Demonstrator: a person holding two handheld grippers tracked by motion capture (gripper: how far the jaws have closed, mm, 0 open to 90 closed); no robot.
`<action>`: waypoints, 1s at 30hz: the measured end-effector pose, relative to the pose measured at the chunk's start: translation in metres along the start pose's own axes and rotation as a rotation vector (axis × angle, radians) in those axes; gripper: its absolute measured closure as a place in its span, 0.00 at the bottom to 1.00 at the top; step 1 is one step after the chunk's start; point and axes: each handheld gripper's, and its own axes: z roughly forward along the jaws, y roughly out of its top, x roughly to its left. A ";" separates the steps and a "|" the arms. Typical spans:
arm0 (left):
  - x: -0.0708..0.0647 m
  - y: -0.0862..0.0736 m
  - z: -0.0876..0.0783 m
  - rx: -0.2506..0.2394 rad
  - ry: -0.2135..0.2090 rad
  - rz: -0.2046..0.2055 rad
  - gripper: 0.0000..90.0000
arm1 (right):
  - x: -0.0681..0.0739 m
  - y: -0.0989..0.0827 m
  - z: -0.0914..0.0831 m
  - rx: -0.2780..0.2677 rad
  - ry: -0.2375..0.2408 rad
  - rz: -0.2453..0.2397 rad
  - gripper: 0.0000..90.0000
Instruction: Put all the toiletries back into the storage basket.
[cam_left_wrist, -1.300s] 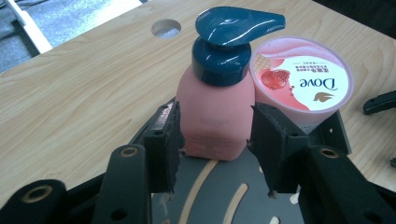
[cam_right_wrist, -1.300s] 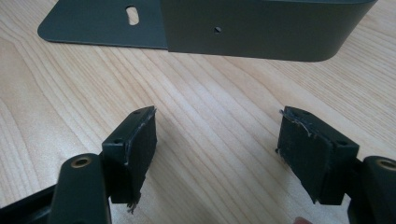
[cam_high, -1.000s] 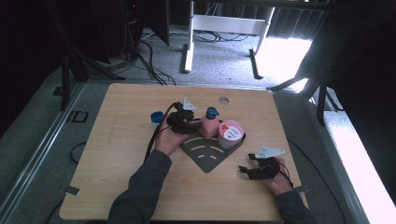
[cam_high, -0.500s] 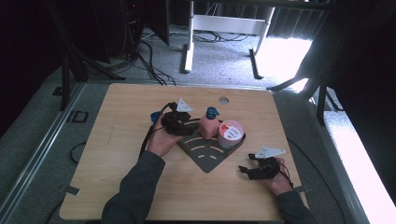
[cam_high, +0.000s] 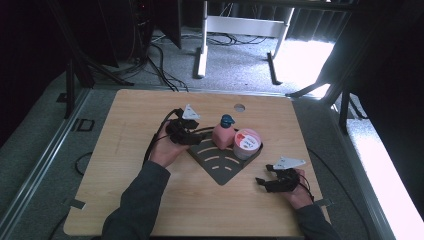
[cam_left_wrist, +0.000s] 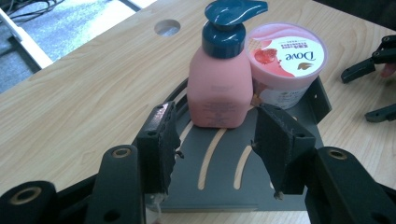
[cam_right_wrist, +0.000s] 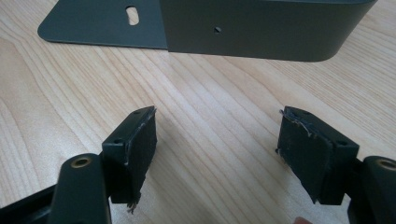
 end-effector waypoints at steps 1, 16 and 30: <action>0.001 0.000 -0.001 -0.006 0.000 -0.004 0.54 | 0.000 0.000 0.000 0.000 0.000 0.001 0.31; 0.023 -0.006 -0.015 -0.020 0.050 -0.035 0.53 | 0.000 0.000 0.000 0.000 -0.001 -0.001 0.31; 0.046 -0.013 -0.025 -0.024 0.095 -0.073 0.47 | 0.000 0.000 0.000 0.000 -0.001 -0.002 0.31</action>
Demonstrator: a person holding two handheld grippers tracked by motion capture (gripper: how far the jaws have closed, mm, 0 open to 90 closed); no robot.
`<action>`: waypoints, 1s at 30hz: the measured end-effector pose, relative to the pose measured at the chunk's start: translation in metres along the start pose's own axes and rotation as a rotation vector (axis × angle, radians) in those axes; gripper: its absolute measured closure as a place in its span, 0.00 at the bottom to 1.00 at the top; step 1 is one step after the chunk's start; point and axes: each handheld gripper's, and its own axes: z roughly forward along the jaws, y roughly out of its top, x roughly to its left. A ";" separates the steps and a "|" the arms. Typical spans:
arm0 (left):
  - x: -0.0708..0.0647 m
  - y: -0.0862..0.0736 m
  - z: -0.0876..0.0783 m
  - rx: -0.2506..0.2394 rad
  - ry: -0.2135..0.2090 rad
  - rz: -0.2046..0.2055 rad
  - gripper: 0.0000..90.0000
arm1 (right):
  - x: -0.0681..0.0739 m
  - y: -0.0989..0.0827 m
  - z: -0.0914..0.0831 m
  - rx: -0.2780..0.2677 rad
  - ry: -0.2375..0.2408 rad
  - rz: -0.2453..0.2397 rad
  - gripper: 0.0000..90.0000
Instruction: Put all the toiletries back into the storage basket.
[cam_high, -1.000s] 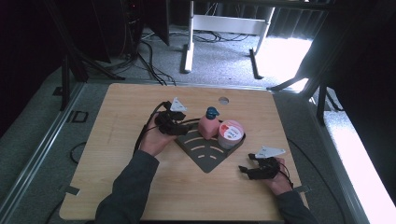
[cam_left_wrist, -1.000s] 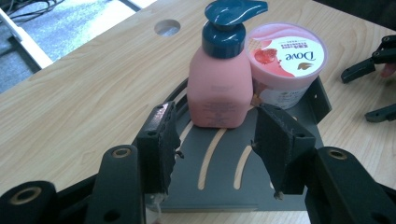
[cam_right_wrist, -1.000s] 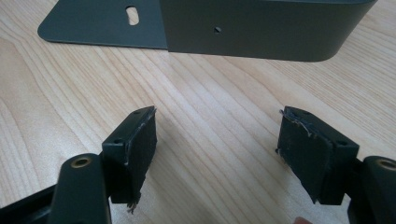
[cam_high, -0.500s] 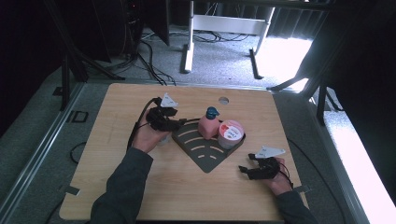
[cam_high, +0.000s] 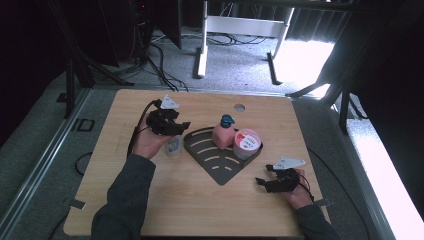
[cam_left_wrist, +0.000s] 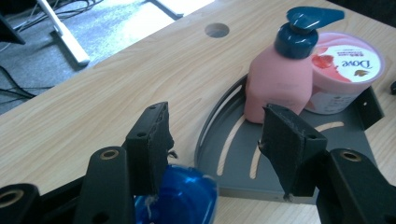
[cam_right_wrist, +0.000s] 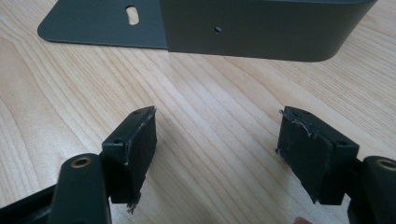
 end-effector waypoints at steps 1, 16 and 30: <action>0.001 -0.001 0.000 0.003 0.001 -0.002 0.47 | 0.000 0.000 0.000 0.000 0.000 0.001 0.31; 0.011 -0.016 -0.001 0.042 0.036 -0.017 0.48 | 0.000 0.000 0.000 0.001 0.000 0.002 0.31; 0.009 -0.021 -0.007 0.042 0.051 -0.025 0.58 | 0.000 0.000 0.000 0.001 -0.002 -0.002 0.31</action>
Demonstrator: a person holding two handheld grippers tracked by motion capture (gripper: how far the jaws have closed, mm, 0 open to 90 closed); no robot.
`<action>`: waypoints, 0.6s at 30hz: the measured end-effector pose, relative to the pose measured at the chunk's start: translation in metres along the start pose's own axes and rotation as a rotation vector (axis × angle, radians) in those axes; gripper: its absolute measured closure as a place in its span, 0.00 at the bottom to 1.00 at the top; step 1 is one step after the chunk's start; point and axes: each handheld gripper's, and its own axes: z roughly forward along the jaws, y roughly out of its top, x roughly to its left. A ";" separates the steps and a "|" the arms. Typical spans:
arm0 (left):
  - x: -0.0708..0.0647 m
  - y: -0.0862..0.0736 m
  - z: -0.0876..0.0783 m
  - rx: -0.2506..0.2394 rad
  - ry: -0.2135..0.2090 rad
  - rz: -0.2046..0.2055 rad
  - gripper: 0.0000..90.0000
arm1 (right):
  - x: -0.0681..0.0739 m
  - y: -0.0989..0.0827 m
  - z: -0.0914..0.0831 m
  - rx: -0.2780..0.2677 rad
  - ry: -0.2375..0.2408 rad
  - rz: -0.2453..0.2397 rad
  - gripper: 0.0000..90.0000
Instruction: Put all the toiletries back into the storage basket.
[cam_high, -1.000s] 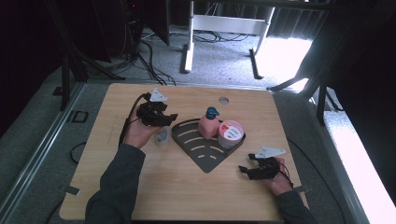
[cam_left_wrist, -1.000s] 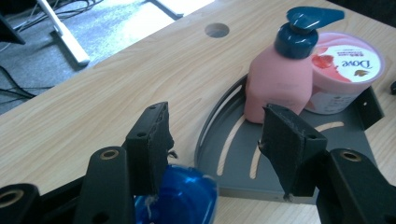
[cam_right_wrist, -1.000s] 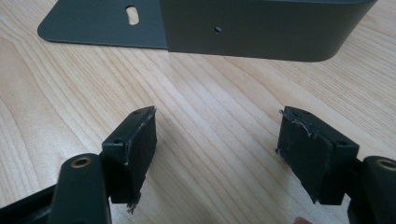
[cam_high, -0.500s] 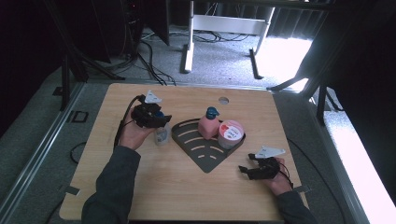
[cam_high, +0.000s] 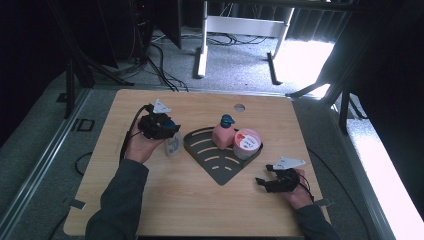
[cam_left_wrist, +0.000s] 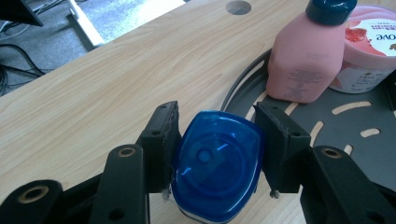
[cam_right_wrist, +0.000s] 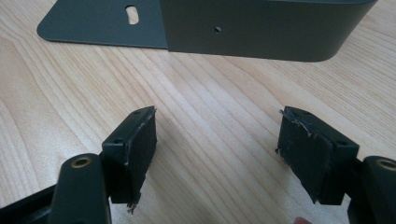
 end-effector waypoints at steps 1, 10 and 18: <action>0.000 0.000 0.000 0.000 0.000 -0.002 0.58 | 0.000 0.000 0.000 0.001 0.000 0.002 0.31; -0.003 -0.002 0.000 0.043 0.036 -0.005 0.59 | 0.000 0.000 0.000 0.001 0.001 0.003 0.31; 0.000 -0.004 0.004 0.072 0.006 -0.020 0.57 | 0.000 0.000 0.000 0.001 0.002 0.004 0.31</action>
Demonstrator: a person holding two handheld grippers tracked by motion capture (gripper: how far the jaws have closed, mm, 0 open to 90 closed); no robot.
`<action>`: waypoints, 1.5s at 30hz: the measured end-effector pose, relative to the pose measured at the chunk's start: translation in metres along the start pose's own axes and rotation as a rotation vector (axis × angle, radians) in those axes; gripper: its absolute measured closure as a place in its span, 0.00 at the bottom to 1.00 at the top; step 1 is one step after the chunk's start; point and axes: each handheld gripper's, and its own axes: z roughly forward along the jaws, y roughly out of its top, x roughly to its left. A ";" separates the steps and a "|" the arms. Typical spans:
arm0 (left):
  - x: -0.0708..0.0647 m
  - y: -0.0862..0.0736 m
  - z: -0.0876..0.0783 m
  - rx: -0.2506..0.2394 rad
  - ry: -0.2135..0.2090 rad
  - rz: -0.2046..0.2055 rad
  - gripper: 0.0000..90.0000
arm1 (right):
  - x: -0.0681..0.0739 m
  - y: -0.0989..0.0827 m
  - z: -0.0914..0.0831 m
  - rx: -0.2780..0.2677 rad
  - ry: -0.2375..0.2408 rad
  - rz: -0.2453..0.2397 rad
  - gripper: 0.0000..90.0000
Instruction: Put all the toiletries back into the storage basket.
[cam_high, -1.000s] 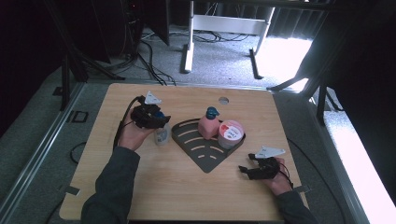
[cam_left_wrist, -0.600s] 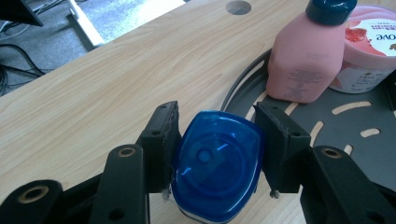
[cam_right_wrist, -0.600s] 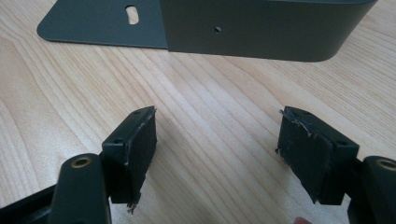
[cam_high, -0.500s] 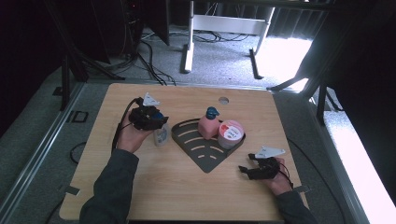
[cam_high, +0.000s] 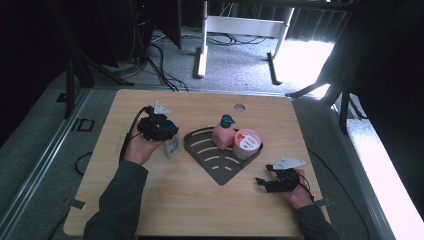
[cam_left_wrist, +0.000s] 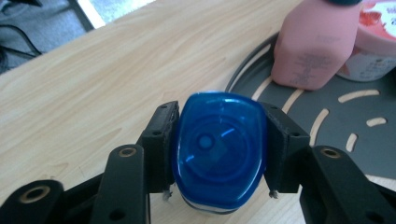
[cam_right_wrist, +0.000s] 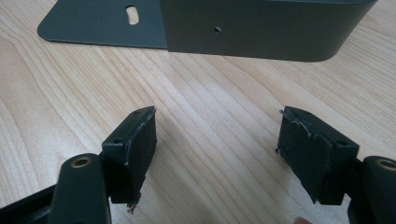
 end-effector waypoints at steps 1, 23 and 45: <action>0.000 0.000 0.002 0.014 0.000 0.003 0.57 | 0.000 0.000 0.000 0.000 0.000 0.000 0.31; 0.004 -0.001 0.024 0.142 -0.043 0.017 0.56 | 0.000 0.000 0.000 -0.001 0.001 0.001 0.31; 0.003 -0.005 0.038 0.246 -0.053 0.051 0.56 | 0.000 0.000 0.000 0.000 0.001 0.001 0.31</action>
